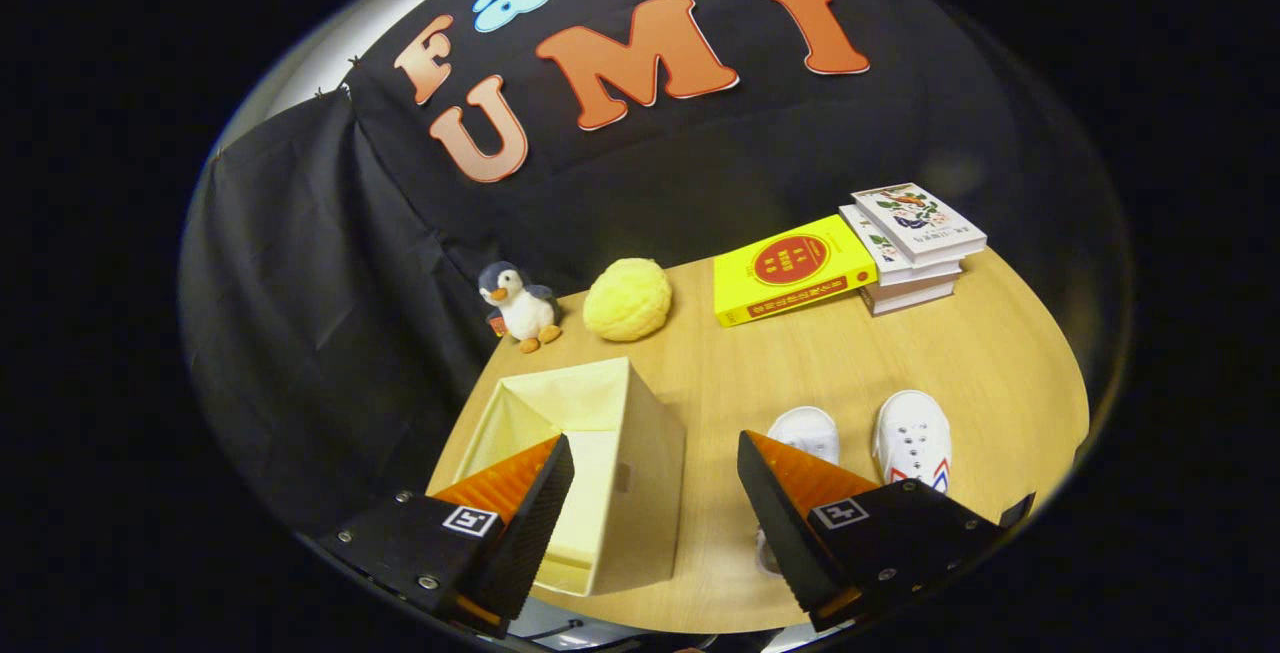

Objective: Open the storage box then place both shoes into the box .Put the left shoe in first, then the right shoe, with the right side of both shoes facing outward in a uniform manner.

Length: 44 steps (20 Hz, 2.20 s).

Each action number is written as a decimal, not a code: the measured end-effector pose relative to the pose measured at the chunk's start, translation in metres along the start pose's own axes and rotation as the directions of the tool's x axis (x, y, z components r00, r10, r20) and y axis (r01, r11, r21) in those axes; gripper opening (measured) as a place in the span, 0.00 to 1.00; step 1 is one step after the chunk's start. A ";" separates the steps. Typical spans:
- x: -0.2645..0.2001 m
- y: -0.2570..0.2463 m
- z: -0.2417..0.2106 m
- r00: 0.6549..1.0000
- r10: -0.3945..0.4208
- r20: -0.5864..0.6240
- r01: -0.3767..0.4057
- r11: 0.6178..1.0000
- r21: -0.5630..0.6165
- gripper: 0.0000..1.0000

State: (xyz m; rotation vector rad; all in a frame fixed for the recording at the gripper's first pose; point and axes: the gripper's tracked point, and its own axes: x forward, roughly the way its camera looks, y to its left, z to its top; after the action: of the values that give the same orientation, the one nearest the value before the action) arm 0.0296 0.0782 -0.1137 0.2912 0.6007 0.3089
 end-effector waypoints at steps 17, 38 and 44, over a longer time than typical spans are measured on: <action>0.056 -0.135 -0.120 0.910 -0.259 -0.323 0.205 0.960 -0.191 0.97; 0.082 -0.107 -0.140 0.929 0.147 -0.341 -0.035 0.949 0.314 0.00; 0.064 -0.065 -0.111 0.931 0.268 -0.249 -0.145 0.896 0.420 0.00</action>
State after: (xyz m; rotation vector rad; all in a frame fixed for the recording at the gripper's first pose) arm 0.0270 0.0622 -0.2570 0.7132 0.9401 0.4445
